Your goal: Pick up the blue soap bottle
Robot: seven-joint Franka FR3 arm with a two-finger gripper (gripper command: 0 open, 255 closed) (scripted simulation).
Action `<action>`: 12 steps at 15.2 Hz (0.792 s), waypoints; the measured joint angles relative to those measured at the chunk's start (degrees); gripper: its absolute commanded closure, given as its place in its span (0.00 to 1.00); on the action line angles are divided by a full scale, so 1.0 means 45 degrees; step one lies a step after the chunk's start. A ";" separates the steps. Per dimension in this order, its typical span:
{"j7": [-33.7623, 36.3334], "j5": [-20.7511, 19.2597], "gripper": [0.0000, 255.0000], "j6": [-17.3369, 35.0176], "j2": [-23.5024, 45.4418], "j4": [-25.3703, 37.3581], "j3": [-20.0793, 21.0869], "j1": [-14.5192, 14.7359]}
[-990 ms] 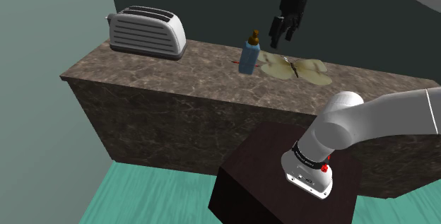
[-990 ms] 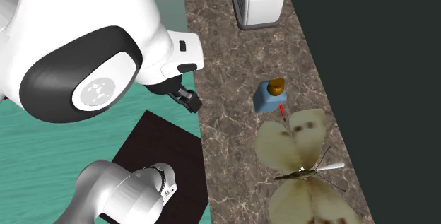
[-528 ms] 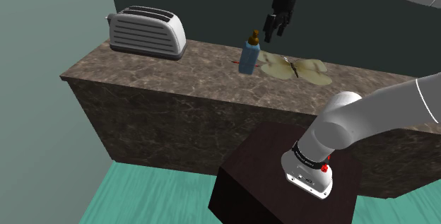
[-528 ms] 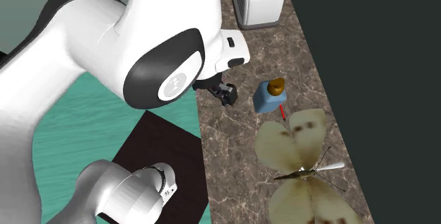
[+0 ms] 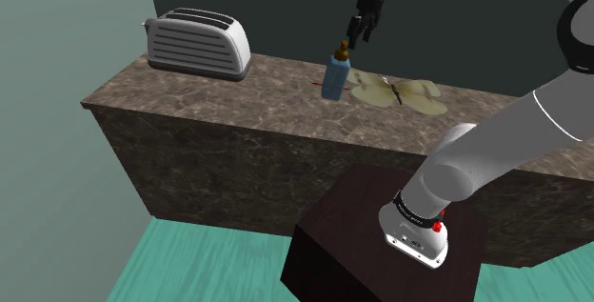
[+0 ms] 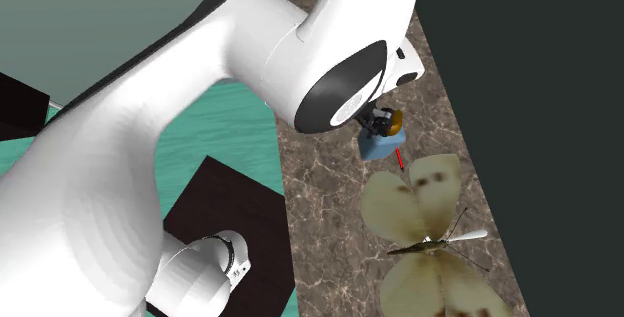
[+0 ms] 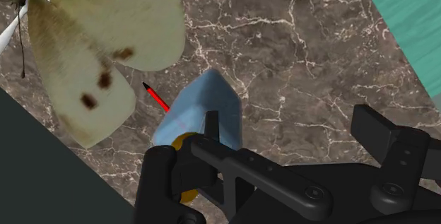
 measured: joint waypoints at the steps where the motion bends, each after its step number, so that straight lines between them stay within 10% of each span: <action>1: -0.0356 0.0039 0.00 0.0257 0.0416 0.0237 -0.0243 -0.0037; 12: -0.2689 0.1214 0.00 0.1788 0.4017 0.2691 -0.1397 -0.0235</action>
